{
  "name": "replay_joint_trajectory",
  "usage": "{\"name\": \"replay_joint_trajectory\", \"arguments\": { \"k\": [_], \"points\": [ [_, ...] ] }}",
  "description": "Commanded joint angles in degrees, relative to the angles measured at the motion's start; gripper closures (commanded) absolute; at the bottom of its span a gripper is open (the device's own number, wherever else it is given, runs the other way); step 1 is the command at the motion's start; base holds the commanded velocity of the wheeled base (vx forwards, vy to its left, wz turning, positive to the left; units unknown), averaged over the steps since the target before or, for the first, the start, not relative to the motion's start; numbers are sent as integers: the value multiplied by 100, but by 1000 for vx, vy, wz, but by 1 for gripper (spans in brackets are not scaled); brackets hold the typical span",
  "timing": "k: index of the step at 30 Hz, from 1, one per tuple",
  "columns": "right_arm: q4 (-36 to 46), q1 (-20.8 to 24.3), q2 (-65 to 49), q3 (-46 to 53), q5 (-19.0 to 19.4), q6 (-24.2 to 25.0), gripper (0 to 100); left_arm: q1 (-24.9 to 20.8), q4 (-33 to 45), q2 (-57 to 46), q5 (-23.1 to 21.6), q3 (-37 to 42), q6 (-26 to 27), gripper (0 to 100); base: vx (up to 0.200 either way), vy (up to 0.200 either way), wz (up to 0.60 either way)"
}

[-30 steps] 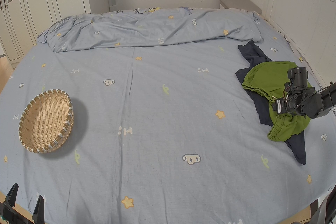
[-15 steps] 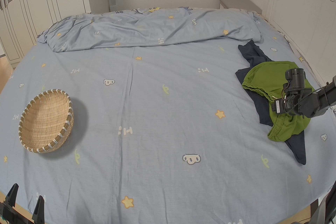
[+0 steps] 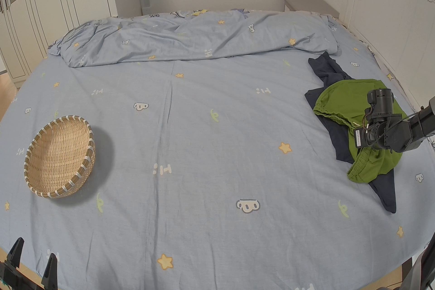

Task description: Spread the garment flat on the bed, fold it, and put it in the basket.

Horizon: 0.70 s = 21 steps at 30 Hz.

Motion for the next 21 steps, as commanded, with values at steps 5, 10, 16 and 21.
{"name": "replay_joint_trajectory", "arguments": {
  "k": [5,10,16,21],
  "points": [
    [32,148,-237,-7,1,14,100,0,0,-93,2,5,-2,0,0,0,0],
    [296,271,-535,-157,28,102,100,0,0,-93,2,5,-2,0,0,0,0],
    [1975,667,-852,-1167,195,761,100,0,0,-93,2,5,-2,0,0,0,0],
    [3056,1097,-1028,-1818,740,1569,100,0,0,-93,2,5,-2,0,0,0,0]
  ]
}}
